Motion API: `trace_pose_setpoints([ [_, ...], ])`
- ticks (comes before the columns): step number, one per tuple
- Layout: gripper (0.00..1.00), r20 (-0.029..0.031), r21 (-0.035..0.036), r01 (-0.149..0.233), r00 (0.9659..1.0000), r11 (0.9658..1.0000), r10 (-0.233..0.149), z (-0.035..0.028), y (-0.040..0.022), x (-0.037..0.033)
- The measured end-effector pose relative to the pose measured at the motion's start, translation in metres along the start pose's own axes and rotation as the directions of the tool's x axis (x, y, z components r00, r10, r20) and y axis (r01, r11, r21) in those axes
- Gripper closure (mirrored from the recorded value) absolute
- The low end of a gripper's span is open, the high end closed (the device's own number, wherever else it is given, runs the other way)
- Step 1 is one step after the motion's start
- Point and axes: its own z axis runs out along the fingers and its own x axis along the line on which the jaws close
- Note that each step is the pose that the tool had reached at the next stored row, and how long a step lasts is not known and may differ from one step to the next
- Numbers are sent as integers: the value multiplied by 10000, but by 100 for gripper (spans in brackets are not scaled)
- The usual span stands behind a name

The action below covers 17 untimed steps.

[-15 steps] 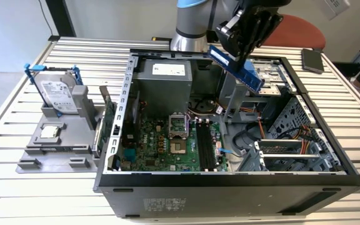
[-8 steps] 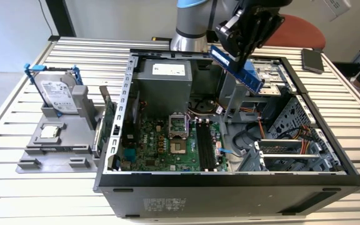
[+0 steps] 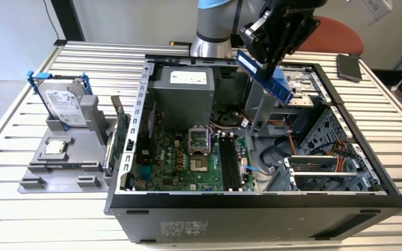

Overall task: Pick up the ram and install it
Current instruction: 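Insert the ram into the slot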

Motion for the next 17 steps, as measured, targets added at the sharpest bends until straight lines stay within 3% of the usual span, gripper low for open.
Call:
trace_pose_setpoints([
  [9,100,25,-1,-642,9979,9979,642,0,-10,4],
  [13,100,40,2,-1061,9943,9944,1061,0,-11,5],
  [17,100,58,2,-1510,9885,9885,1510,3,-13,6],
])
